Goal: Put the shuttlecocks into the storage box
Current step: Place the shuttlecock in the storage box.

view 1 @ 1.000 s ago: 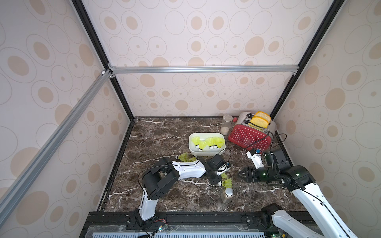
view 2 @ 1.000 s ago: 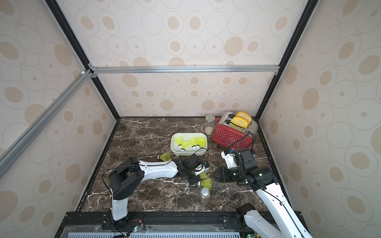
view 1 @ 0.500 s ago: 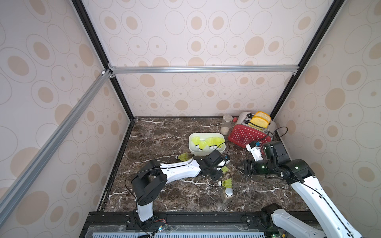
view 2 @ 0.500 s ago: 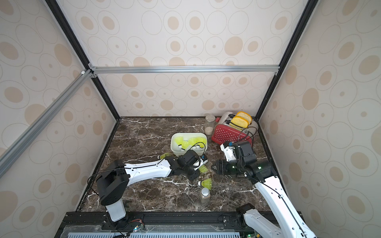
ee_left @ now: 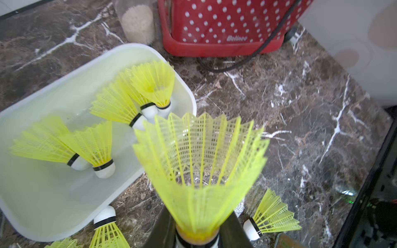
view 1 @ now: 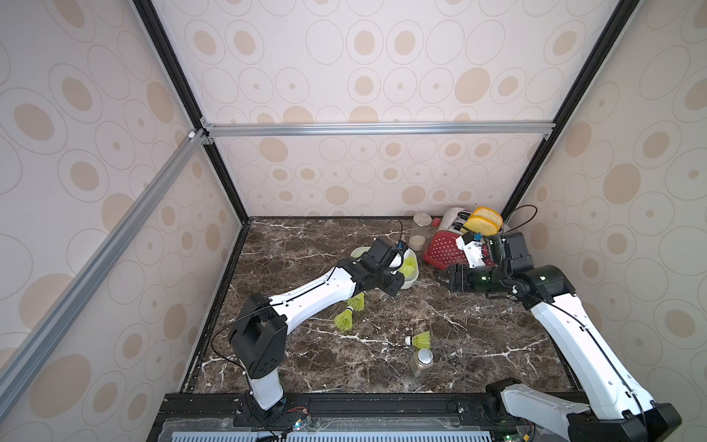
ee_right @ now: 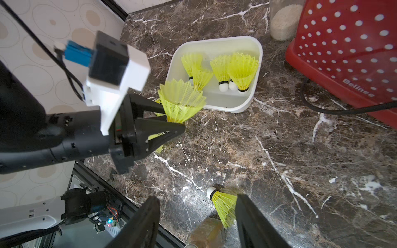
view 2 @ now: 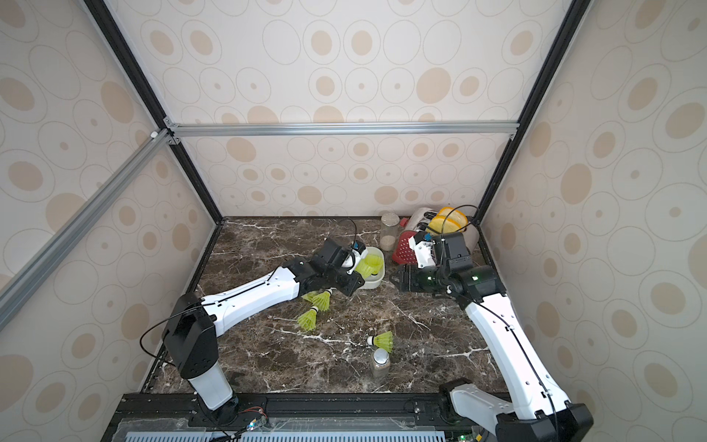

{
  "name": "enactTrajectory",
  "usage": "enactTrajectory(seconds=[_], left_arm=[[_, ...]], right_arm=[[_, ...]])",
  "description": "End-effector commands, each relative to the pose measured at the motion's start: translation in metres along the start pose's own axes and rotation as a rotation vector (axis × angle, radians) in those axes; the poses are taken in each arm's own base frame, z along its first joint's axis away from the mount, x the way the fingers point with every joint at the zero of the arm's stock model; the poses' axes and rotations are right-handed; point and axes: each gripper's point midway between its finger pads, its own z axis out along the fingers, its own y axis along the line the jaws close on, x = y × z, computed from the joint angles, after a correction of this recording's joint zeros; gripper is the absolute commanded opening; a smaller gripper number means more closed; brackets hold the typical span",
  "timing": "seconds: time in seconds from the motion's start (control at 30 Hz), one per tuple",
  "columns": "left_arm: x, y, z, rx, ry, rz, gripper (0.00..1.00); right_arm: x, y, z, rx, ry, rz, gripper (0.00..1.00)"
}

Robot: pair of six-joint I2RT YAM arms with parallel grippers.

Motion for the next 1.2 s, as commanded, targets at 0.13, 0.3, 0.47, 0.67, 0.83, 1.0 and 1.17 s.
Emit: enactTrajectory(seconds=[0.13,0.3,0.47,0.67,0.83,1.0,1.17], left_arm=[[-0.042,0.037,-0.018,0.009,-0.093,-0.285,0.19],[-0.048,0.047,0.007,0.028,-0.085,-0.379,0.19],[-0.041,0.051,0.041,0.047,-0.065,-0.470,0.19],[-0.033,0.059,0.076,0.058,-0.078,-0.600,0.19],[-0.028,0.065,0.097,0.052,-0.088,-0.669,0.19],[-0.019,0.070,0.112,0.035,-0.068,-0.693,0.19],[-0.010,0.075,0.118,0.008,-0.054,-0.698,0.19]], right_arm=[[-0.018,0.001,0.010,-0.019,-0.018,0.013,0.62],[-0.022,-0.007,0.032,-0.023,-0.019,0.038,0.62],[-0.032,-0.012,0.051,-0.043,-0.051,0.047,0.62],[-0.044,-0.024,0.070,-0.019,-0.098,0.030,0.61],[-0.043,-0.037,0.090,0.003,-0.116,0.034,0.61],[-0.044,-0.044,0.103,0.017,-0.097,0.042,0.61],[-0.047,-0.045,0.106,0.016,-0.096,0.045,0.61]])
